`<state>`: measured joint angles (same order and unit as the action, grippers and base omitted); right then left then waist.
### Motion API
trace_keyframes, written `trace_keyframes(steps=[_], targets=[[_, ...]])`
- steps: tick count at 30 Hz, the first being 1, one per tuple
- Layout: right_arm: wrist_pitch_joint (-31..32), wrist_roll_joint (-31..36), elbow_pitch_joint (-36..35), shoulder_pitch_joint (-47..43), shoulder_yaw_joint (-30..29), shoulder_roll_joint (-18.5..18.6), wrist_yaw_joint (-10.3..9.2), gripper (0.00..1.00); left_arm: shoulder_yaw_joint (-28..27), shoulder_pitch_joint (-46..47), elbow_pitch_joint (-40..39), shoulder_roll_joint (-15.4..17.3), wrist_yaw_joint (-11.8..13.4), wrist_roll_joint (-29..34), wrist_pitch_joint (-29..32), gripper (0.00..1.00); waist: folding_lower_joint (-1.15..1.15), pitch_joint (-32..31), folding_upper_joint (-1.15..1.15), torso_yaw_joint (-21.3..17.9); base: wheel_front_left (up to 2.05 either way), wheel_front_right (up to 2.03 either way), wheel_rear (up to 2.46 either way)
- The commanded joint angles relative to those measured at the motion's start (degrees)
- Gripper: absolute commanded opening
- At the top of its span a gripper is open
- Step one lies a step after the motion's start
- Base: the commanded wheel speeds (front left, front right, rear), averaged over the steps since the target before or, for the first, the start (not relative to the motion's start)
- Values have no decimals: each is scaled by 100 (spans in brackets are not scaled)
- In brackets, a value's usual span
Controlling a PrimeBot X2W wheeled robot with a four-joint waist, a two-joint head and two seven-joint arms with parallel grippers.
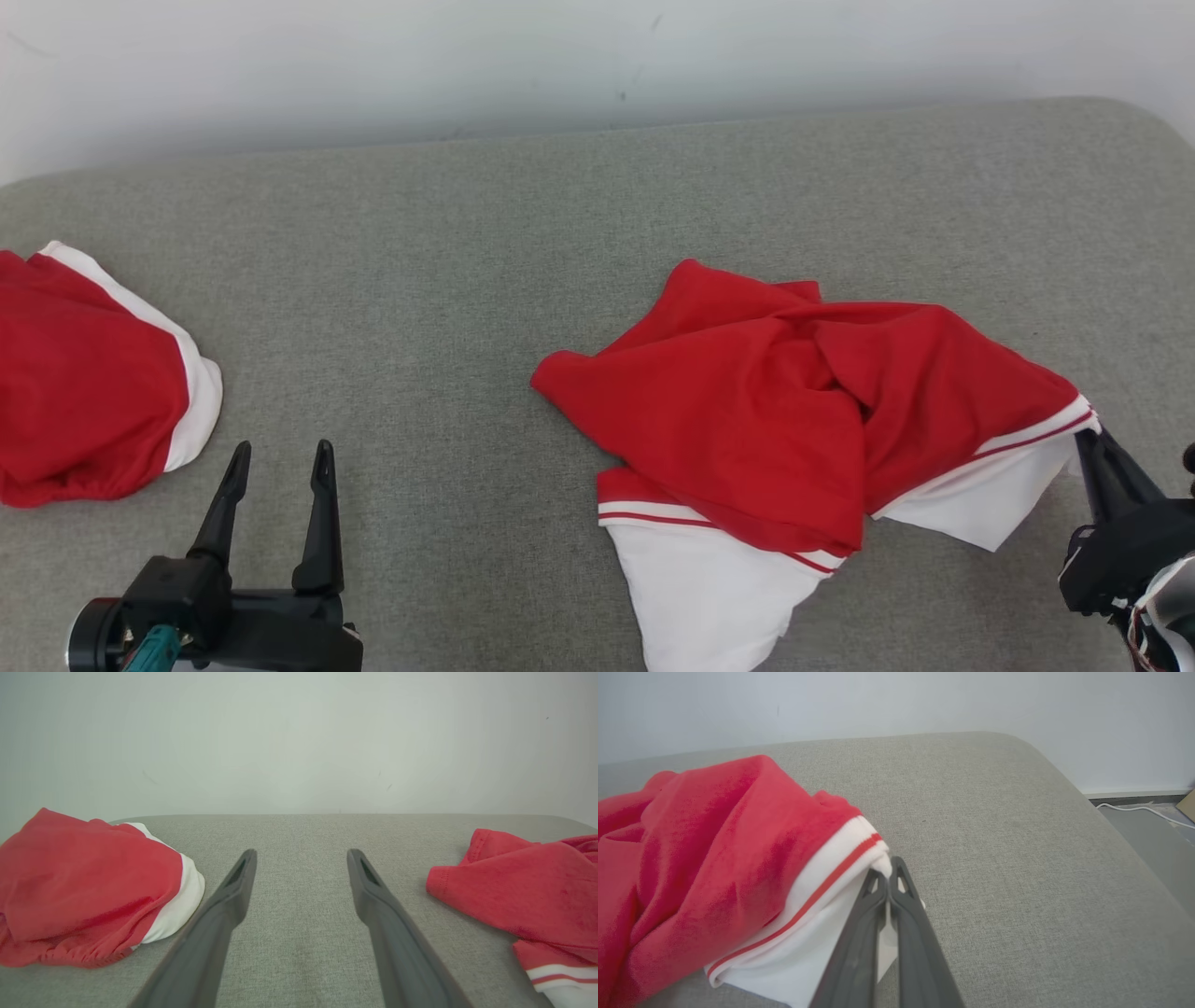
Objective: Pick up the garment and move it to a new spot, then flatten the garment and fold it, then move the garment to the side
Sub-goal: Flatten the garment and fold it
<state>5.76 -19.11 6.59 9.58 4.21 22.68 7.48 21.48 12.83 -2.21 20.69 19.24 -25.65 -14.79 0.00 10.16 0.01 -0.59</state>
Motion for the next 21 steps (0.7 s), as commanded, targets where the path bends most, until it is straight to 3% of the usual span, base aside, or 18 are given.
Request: trace_keyframes(steps=[1, 6, 7, 8, 9, 10, 16, 21], targets=[[-79, -116, 222, 118, -9, 37, 2, 0, -1, 42, 34, -4, -24, 42, -29, 100, 0, 33, -1, 45, 0, 0, 0], [-348, -249, 1188, 434, 191, 85, 2, 0, -29, 59, 68, -39, -48, 67, -29, 100, 0, 52, -1, 134, 0, 0, 0], [-425, -320, 1327, 492, 212, 56, 2, 4, -36, 53, 67, -47, -56, 71, -29, 100, 0, 51, -1, 145, 0, 0, 0], [-496, -316, 1457, 536, 240, 65, 2, 30, -45, 47, 70, -52, -58, 77, -29, 100, 0, 50, -1, 155, 0, 0, 0], [-566, -334, 1577, 573, 266, 54, 2, 88, -56, 42, 73, -54, -62, 81, -29, 100, 0, 47, -1, 162, 0, 0, 0], [-646, -377, 1659, 601, 264, 24, 2, 100, -66, 34, 75, -56, -67, 86, -30, 100, 0, 44, -1, 165, 0, 0, 0], [-1015, -384, 1883, 449, 51, -90, 2, 100, -116, -77, 57, -62, -42, 127, -30, 100, 0, -48, -1, 131, 0, 0, 0], [-1195, -218, 1488, 103, -373, -259, 2, 100, -157, -160, 71, -16, -33, 113, -30, 100, 0, -183, -1, 54, 0, 0, 0]])
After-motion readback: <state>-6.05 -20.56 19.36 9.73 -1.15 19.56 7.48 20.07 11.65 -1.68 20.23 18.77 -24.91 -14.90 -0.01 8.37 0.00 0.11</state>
